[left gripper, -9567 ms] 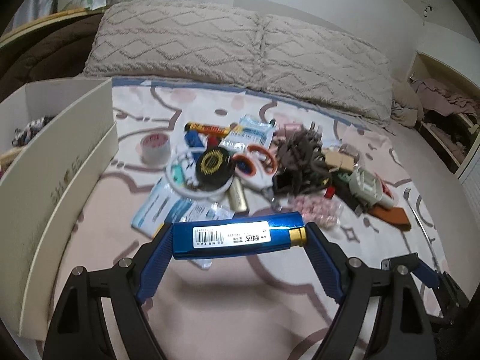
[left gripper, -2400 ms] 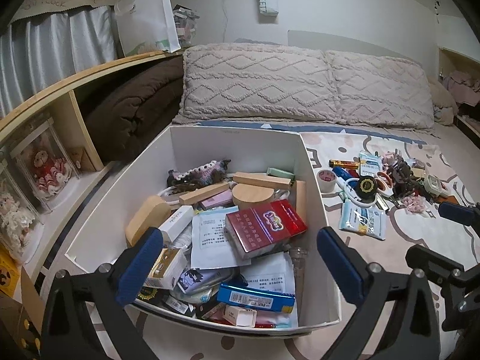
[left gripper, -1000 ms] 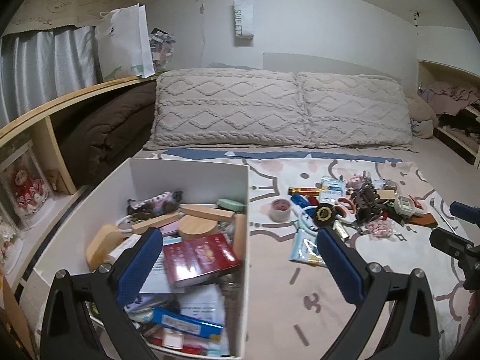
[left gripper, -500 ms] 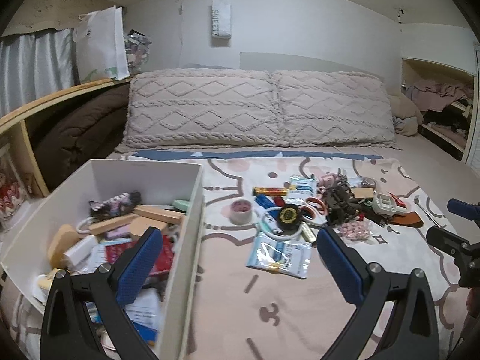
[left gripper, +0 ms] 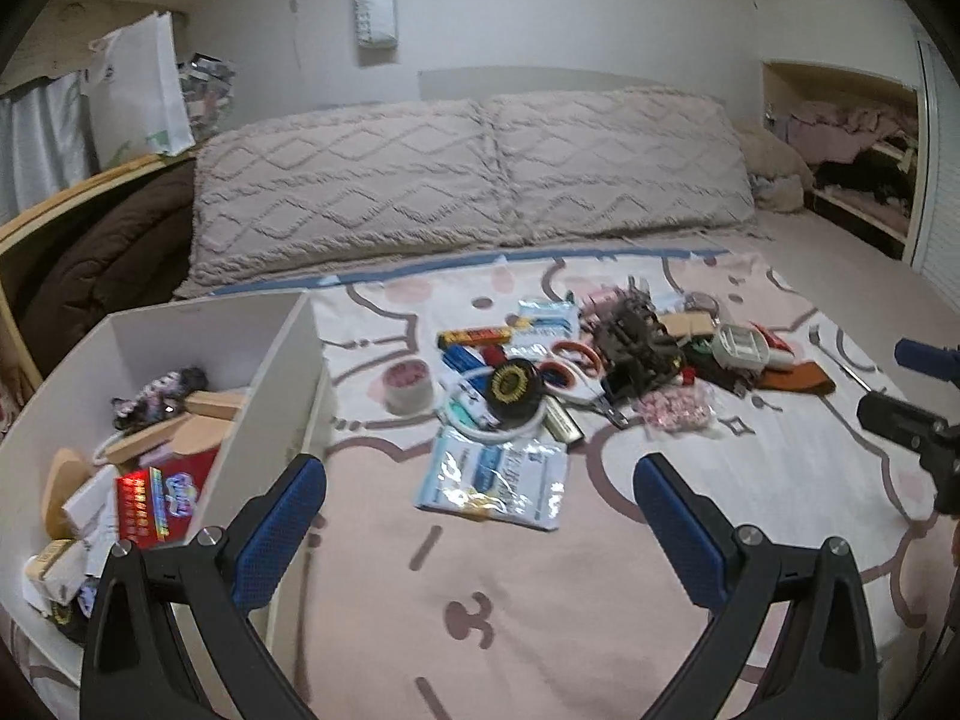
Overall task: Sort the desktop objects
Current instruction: 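Move both tools back toward the pile of items on the bed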
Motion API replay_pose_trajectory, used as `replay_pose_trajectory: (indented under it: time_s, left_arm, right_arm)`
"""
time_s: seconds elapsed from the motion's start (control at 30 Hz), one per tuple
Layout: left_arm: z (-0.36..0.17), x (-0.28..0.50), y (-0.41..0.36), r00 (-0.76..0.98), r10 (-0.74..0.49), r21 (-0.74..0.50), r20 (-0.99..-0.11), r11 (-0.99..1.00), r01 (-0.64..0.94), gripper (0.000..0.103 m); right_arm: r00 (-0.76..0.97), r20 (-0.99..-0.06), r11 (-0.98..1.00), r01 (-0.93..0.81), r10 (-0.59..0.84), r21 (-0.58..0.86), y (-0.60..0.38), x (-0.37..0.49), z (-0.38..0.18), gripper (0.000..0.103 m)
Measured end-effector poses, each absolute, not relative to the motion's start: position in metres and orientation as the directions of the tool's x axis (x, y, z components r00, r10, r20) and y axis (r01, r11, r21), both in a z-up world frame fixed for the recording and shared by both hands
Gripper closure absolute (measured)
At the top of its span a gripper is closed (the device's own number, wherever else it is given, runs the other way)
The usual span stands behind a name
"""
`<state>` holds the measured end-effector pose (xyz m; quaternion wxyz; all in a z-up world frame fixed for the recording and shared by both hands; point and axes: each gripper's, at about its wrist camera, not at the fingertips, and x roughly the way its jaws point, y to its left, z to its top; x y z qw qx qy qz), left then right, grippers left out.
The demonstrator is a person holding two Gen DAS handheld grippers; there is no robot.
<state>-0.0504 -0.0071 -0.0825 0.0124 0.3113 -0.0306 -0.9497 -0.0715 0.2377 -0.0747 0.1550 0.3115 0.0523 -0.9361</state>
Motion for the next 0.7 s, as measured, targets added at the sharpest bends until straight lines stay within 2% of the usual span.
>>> replay_pose_trajectory:
  time_s: [0.27,0.7]
  left_arm:
    - [-0.104,-0.065,-0.003,-0.768,0.004,0.035,-0.64,-0.999,-0.035,0.0]
    - [-0.136,-0.094,-0.012,-0.692,0.004,0.032,-0.722,-0.999,-0.04,0.0]
  right_arm:
    - [-0.744,-0.622,-0.95,0.311,-0.243,-0.001,0.257,-0.079,-0.089,0.0]
    - [-0.692,-0.691,-0.963,0.269,-0.21,0.023,0.279,-0.092,-0.121,0.0]
